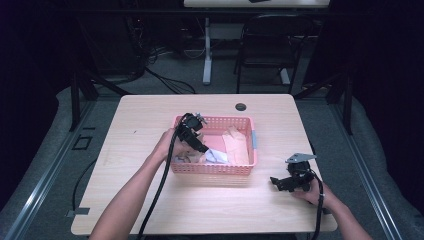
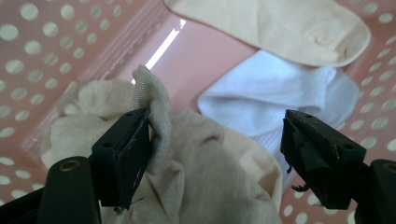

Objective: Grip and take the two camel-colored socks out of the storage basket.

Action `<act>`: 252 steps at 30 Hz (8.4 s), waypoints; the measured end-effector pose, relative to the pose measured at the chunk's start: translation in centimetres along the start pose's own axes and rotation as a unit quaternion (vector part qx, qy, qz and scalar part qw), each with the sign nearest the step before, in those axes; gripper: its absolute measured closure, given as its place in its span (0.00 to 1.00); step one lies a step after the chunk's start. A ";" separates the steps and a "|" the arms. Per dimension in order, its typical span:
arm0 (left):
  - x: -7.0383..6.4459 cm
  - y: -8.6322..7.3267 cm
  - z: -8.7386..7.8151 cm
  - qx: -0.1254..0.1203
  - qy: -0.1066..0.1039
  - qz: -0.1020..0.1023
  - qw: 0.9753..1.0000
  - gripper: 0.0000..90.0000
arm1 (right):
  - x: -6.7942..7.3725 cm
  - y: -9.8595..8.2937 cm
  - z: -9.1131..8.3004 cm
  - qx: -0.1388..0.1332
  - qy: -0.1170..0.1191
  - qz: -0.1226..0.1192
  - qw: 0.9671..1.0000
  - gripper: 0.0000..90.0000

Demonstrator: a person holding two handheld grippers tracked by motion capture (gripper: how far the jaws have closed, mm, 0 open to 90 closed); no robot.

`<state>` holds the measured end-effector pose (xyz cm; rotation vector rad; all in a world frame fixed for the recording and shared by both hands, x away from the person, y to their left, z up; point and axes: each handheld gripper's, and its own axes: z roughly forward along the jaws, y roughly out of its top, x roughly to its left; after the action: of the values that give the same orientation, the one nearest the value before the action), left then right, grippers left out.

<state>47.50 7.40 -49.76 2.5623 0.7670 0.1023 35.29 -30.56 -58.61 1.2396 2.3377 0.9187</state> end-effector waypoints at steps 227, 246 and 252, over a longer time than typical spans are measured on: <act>5.5 -8.1 -12.6 -0.068 0.112 -0.165 0.978 0.08 | 0.0 0.0 -0.1 0.004 -0.003 0.000 1.000 0.00; 1.0 -1.0 -4.8 -0.007 0.057 -0.077 0.995 0.04 | 0.0 0.0 -0.1 0.004 -0.003 0.000 1.000 0.00; 1.3 -0.6 -2.4 0.029 0.051 -0.084 0.995 0.08 | 0.0 0.0 -0.1 0.002 -0.001 -0.001 1.000 0.00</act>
<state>47.80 9.47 -47.98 2.5501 1.0346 0.1620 35.22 -30.60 -58.59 1.2383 2.3404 0.9114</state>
